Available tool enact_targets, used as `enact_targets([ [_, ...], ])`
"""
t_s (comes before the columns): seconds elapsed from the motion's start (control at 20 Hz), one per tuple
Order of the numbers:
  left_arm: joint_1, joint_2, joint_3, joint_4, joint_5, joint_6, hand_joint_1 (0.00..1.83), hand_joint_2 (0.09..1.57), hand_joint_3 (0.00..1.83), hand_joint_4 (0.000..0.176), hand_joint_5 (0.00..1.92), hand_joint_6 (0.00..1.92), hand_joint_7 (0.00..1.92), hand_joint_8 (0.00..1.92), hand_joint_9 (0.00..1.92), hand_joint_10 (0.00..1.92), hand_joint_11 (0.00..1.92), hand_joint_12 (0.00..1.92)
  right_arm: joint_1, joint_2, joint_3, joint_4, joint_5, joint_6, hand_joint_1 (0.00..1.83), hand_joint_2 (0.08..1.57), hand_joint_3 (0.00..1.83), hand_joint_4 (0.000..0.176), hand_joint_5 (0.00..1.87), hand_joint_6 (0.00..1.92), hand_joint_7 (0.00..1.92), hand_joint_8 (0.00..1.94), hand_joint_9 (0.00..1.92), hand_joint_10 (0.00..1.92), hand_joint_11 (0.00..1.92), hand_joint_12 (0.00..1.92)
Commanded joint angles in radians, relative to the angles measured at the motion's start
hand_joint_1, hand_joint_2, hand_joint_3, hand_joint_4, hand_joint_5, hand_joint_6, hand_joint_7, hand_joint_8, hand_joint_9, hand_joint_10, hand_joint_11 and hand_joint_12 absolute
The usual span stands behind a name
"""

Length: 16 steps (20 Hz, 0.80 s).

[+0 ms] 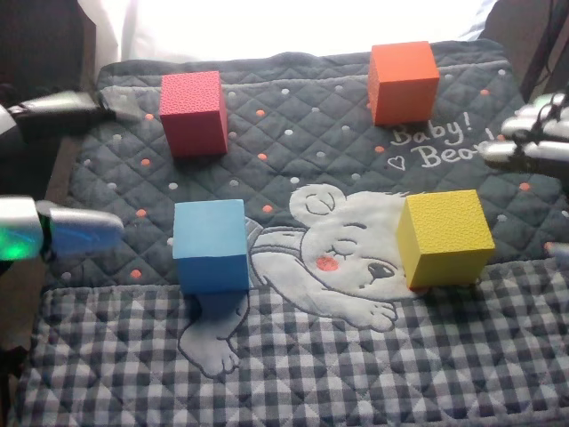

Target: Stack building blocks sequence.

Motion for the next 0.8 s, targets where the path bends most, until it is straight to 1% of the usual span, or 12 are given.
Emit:
enact_targets([
  [0.0, -0.022, -0.009, 0.008, 0.002, -0.098, -0.02, 0.75, 0.99, 0.0, 0.06, 0.53, 0.0, 0.37, 0.0, 0.31, 0.01, 0.0, 0.96, 0.006, 0.003, 0.0, 0.025, 0.109, 0.002, 0.54, 1.29, 0.01, 0.009, 0.42, 0.01, 0.28, 0.01, 0.23, 0.02, 0.03, 0.62],
  [0.05, -0.042, -0.023, 0.019, 0.032, -0.075, -0.044, 0.78, 0.96, 0.0, 0.069, 0.51, 0.0, 0.35, 0.0, 0.3, 0.0, 0.0, 0.92, 0.006, 0.003, 0.0, 0.024, 0.109, 0.003, 0.54, 1.3, 0.01, 0.007, 0.42, 0.01, 0.28, 0.0, 0.24, 0.02, 0.04, 0.63],
  [0.1, -0.061, -0.036, 0.03, 0.059, -0.056, -0.064, 0.81, 0.92, 0.0, 0.065, 0.45, 0.0, 0.28, 0.0, 0.24, 0.0, 0.0, 0.79, 0.006, 0.003, 0.0, 0.024, 0.109, 0.005, 0.54, 1.3, 0.01, 0.011, 0.42, 0.0, 0.27, 0.0, 0.22, 0.01, 0.02, 0.61],
  [0.15, -0.08, -0.045, 0.037, 0.092, -0.037, -0.078, 0.78, 0.84, 0.0, 0.148, 0.25, 0.0, 0.09, 0.01, 0.06, 0.01, 0.0, 0.35, 0.006, 0.003, 0.0, 0.022, 0.109, 0.008, 0.62, 1.31, 0.01, 0.042, 0.39, 0.0, 0.26, 0.0, 0.23, 0.01, 0.02, 0.61],
  [0.2, -0.093, -0.048, 0.039, 0.107, -0.024, -0.081, 0.78, 0.84, 0.0, 0.148, 0.25, 0.0, 0.09, 0.01, 0.06, 0.01, 0.0, 0.35, 0.007, 0.003, 0.0, 0.02, 0.11, 0.01, 0.62, 1.31, 0.01, 0.042, 0.39, 0.0, 0.26, 0.0, 0.23, 0.01, 0.02, 0.61],
  [0.25, -0.127, -0.054, 0.04, 0.153, 0.012, -0.081, 0.81, 0.79, 0.0, 0.152, 0.22, 0.0, 0.06, 0.0, 0.03, 0.0, 0.0, 0.27, 0.013, 0.003, 0.0, 0.013, 0.112, 0.014, 0.63, 1.32, 0.0, 0.062, 0.37, 0.0, 0.25, 0.0, 0.22, 0.0, 0.03, 0.57],
  [0.3, -0.15, -0.059, 0.042, 0.182, 0.036, -0.081, 0.78, 0.77, 0.0, 0.166, 0.19, 0.0, 0.04, 0.0, 0.01, 0.0, 0.0, 0.25, 0.015, 0.004, -0.001, 0.009, 0.114, 0.016, 0.63, 1.32, 0.0, 0.074, 0.35, 0.0, 0.23, 0.0, 0.2, 0.0, 0.05, 0.5],
  [0.4, -0.208, -0.079, 0.051, 0.258, 0.098, -0.093, 0.73, 0.71, 0.0, 0.171, 0.15, 0.0, 0.04, 0.0, 0.03, 0.0, 0.0, 0.58, 0.017, 0.004, -0.003, 0.005, 0.13, 0.02, 0.65, 1.32, 0.0, 0.082, 0.34, 0.0, 0.24, 0.0, 0.21, 0.0, 0.05, 0.48],
  [0.45, -0.239, -0.096, 0.062, 0.314, 0.131, -0.12, 0.71, 0.7, 0.0, 0.175, 0.09, 0.0, 0.03, 0.0, 0.05, 0.0, 0.0, 0.59, 0.017, 0.004, -0.004, 0.005, 0.138, 0.02, 0.63, 1.32, 0.0, 0.086, 0.34, 0.0, 0.24, 0.0, 0.2, 0.0, 0.05, 0.48],
  [0.55, -0.281, -0.129, 0.08, 0.403, 0.189, -0.17, 0.72, 0.68, 0.0, 0.176, 0.1, 0.01, 0.06, 0.01, 0.05, 0.0, 0.0, 0.59, 0.017, 0.004, -0.005, 0.005, 0.143, 0.021, 0.63, 1.32, 0.0, 0.068, 0.33, 0.0, 0.24, 0.0, 0.2, 0.0, 0.03, 0.47],
  [0.65, -0.316, -0.158, 0.083, 0.491, 0.259, -0.176, 0.72, 0.67, 0.0, 0.176, 0.19, 0.0, 0.13, 0.0, 0.09, 0.0, 0.0, 0.74, 0.016, 0.004, -0.006, 0.004, 0.143, 0.021, 0.63, 1.32, 0.0, 0.078, 0.32, 0.0, 0.23, 0.0, 0.19, 0.0, 0.04, 0.48],
  [0.75, -0.325, -0.166, 0.084, 0.515, 0.281, -0.176, 0.75, 0.71, 0.0, 0.176, 0.21, 0.0, 0.16, 0.0, 0.15, 0.01, 0.0, 0.84, 0.016, 0.004, -0.006, 0.004, 0.143, 0.021, 0.64, 1.31, 0.0, 0.091, 0.32, 0.0, 0.23, 0.0, 0.17, 0.0, 0.01, 0.47],
])
